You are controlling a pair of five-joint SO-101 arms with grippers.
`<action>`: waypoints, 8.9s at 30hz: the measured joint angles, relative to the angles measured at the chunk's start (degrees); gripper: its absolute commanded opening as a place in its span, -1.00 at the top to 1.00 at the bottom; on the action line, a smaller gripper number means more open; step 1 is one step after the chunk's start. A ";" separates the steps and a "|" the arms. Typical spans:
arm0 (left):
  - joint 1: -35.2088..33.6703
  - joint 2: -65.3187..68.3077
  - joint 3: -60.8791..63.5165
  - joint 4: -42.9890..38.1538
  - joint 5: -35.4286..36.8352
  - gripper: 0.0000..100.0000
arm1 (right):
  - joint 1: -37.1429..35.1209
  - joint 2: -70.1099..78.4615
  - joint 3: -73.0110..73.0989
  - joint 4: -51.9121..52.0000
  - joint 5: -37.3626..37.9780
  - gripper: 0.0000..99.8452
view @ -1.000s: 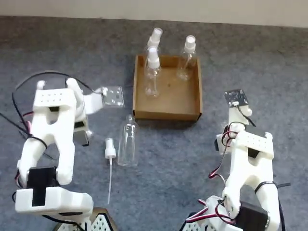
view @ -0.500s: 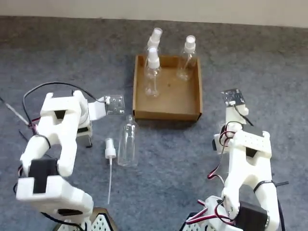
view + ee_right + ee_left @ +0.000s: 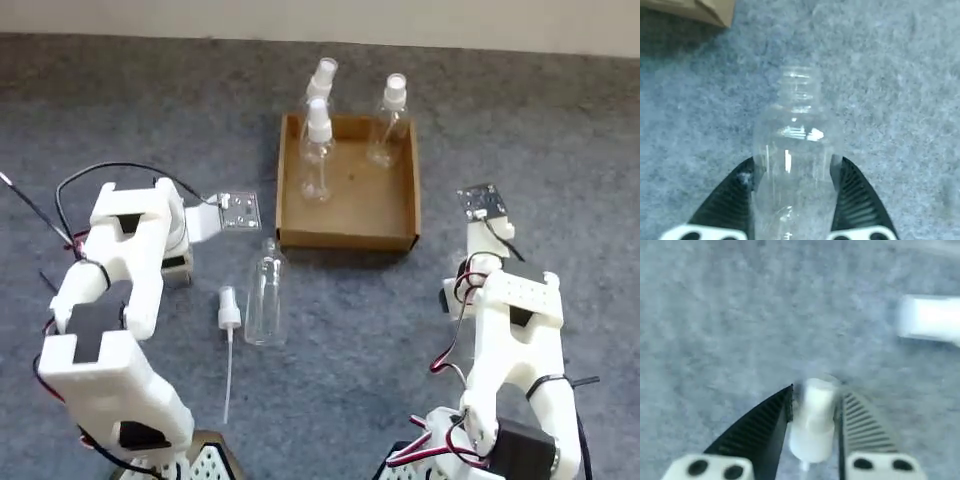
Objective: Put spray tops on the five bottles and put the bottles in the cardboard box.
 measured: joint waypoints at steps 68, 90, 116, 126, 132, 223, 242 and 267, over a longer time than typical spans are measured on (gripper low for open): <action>11.96 1.05 -2.90 -0.70 76.57 0.85 | 6.15 24.26 -26.46 7.74 -1.93 0.62; 11.96 1.05 -2.90 -0.70 76.57 0.85 | 10.29 24.26 -26.55 7.74 5.80 0.98; 11.96 1.05 -2.90 -0.70 76.57 0.85 | 8.00 24.26 -38.15 40.26 4.57 0.61; 11.96 1.05 -2.90 -0.70 76.57 0.85 | 4.22 24.26 -37.80 38.42 -1.93 0.61; 11.96 1.05 -2.90 -0.70 76.57 0.85 | 5.10 24.26 -29.19 30.15 -1.93 0.61; 31.38 -53.54 -27.96 8.88 89.14 0.86 | -40.26 -46.15 10.29 -5.10 -18.02 0.99; 49.23 -53.63 -24.62 -5.01 90.20 0.86 | -41.14 -72.88 33.49 -17.41 -22.68 0.99; 45.19 -53.54 -3.08 -20.22 89.41 0.86 | -41.14 -72.97 33.49 -17.41 -22.68 0.99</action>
